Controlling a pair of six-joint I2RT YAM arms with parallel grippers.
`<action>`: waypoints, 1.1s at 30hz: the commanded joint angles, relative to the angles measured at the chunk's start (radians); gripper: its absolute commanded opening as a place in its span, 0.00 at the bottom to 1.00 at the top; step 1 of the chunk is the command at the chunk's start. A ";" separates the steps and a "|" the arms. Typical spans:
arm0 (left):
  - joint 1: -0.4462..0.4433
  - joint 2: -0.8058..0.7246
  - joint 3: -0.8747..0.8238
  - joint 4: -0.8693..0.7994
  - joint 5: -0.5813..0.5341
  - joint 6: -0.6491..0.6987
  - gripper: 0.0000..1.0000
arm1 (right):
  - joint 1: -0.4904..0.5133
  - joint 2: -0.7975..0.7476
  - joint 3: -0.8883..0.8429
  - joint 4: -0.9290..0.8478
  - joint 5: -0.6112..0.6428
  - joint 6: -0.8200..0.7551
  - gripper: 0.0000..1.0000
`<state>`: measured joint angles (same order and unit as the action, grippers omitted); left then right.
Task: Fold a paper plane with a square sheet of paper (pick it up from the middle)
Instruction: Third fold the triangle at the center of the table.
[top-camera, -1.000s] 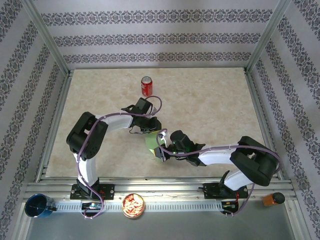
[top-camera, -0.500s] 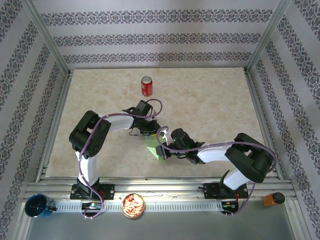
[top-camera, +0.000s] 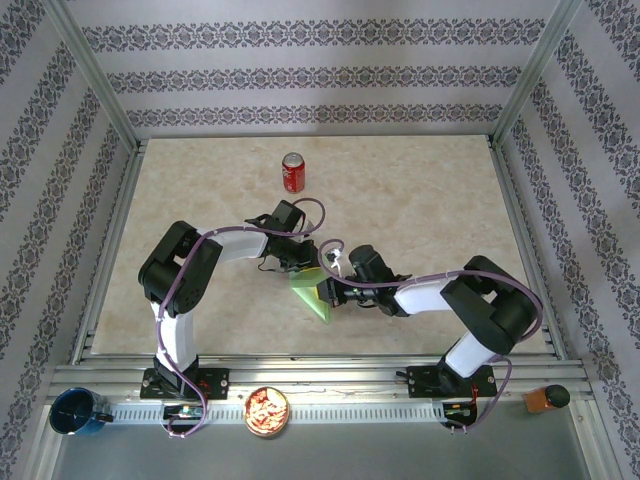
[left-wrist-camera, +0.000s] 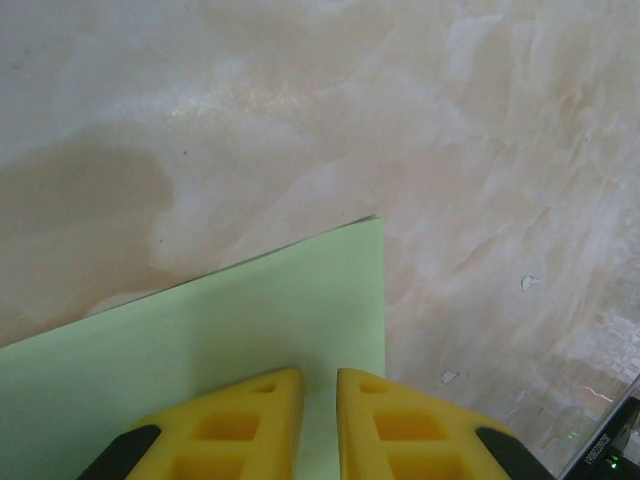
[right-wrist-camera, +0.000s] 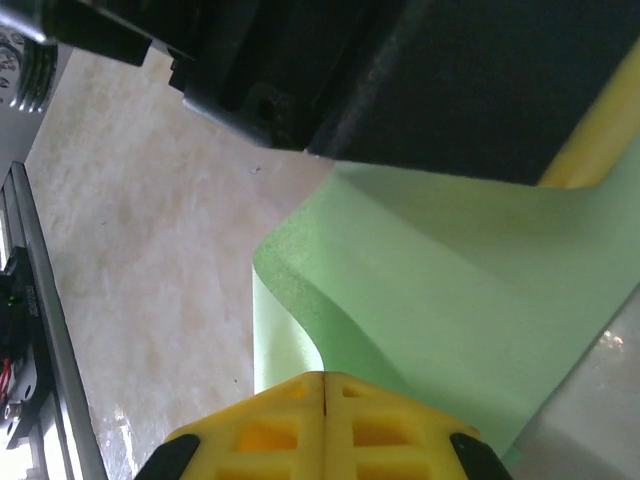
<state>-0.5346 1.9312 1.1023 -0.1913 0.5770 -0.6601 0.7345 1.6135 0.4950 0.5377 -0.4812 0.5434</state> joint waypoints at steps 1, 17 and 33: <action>0.006 0.048 -0.009 -0.057 -0.022 0.027 0.18 | -0.007 0.028 0.025 0.038 -0.028 -0.038 0.00; 0.007 0.049 -0.023 -0.050 -0.038 0.017 0.18 | -0.041 0.051 0.019 0.054 -0.008 -0.059 0.00; 0.006 0.019 -0.029 -0.057 -0.040 0.011 0.18 | -0.038 0.001 0.017 -0.025 -0.057 -0.023 0.00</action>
<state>-0.5346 1.9312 1.1019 -0.1913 0.5762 -0.6579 0.7021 1.6463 0.5022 0.5358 -0.5140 0.5064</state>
